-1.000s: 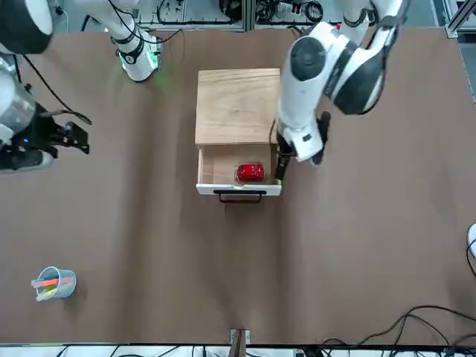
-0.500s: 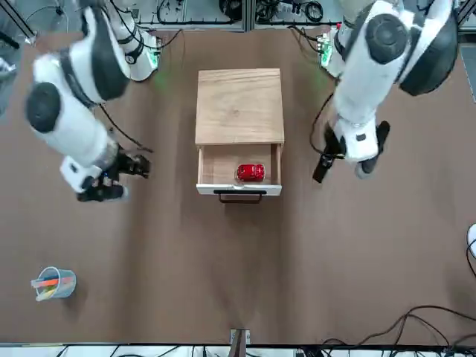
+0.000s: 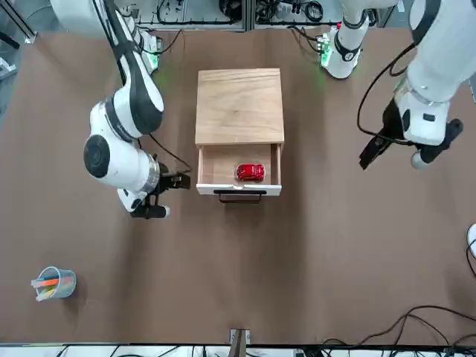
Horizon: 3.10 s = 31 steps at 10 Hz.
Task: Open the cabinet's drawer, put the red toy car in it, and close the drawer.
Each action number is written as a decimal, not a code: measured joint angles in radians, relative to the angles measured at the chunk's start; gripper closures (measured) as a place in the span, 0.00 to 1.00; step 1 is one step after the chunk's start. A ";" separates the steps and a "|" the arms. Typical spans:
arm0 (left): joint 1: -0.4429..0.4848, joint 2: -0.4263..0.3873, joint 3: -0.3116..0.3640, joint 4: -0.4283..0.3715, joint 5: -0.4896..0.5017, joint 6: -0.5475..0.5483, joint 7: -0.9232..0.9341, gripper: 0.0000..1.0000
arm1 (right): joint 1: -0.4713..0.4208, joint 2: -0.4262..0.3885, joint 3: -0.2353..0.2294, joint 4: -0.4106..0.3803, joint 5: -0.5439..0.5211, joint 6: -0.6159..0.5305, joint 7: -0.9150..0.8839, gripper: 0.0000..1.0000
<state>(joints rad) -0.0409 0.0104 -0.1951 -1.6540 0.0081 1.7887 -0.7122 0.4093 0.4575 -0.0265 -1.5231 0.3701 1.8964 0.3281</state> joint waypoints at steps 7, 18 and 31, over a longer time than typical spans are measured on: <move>0.003 -0.016 0.090 -0.009 -0.021 -0.067 0.512 0.00 | 0.088 0.097 0.001 0.004 0.111 0.196 0.130 0.74; 0.013 -0.035 0.109 -0.008 -0.035 -0.072 0.665 0.01 | 0.100 0.112 -0.001 0.013 0.116 0.180 0.136 0.97; 0.013 -0.020 0.109 -0.008 -0.035 -0.072 0.676 0.01 | 0.100 0.120 0.001 0.049 0.163 -0.068 0.045 0.97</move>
<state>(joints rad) -0.0280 -0.0101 -0.0865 -1.6619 -0.0270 1.7163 -0.0357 0.5090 0.5780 -0.0252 -1.4745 0.5330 1.8281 0.3732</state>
